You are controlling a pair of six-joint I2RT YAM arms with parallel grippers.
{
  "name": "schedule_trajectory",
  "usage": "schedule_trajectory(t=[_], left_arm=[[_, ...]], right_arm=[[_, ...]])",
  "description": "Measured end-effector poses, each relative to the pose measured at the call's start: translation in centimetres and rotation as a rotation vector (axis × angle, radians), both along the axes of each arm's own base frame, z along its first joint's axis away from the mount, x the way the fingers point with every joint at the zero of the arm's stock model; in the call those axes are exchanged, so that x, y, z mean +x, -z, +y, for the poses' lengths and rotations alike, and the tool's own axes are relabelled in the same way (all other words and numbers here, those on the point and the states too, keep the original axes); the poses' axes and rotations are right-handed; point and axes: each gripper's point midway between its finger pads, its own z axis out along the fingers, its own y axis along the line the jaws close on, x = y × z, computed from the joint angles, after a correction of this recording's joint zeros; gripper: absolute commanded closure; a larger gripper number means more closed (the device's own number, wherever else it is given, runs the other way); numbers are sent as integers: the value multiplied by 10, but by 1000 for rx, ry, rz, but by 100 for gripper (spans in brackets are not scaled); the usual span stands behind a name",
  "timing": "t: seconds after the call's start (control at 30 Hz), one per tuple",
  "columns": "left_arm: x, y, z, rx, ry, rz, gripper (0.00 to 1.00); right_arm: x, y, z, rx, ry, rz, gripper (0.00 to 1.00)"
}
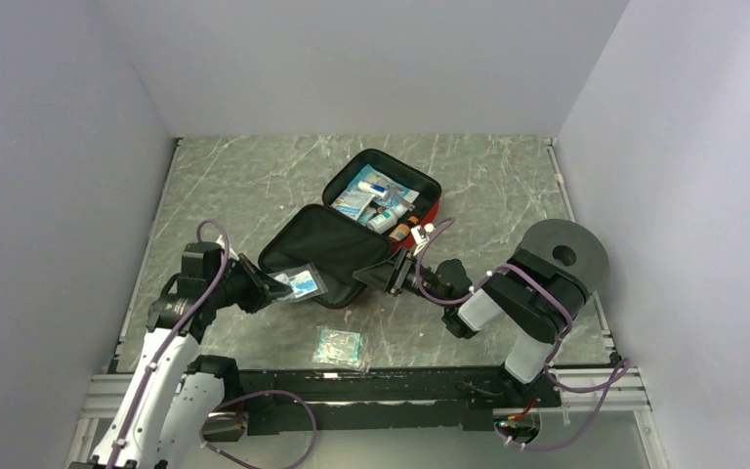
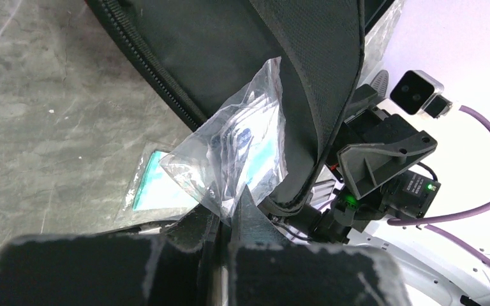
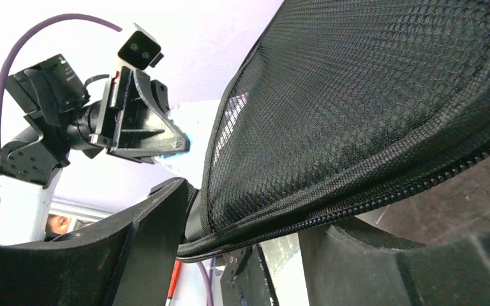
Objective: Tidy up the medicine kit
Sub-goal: Place the medical item at the medicine box.
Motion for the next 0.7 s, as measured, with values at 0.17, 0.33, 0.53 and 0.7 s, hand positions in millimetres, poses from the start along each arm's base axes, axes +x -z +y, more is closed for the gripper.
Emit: schedule_trajectory(t=[0.17, 0.33, 0.53, 0.7], left_arm=[[7, 1, -2, -13, -3, 12, 100], [15, -5, -4, -37, -16, -14, 100], [23, 1, -8, -68, -31, -7, 100], [27, 7, -17, -88, -19, 17, 100]], right_arm=[[-1, 0, 0, -2, 0, -7, 36], [-1, -2, -1, -2, 3, -16, 36], [-1, -2, -1, -3, 4, -24, 36], [-1, -5, -2, 0, 5, -33, 36]])
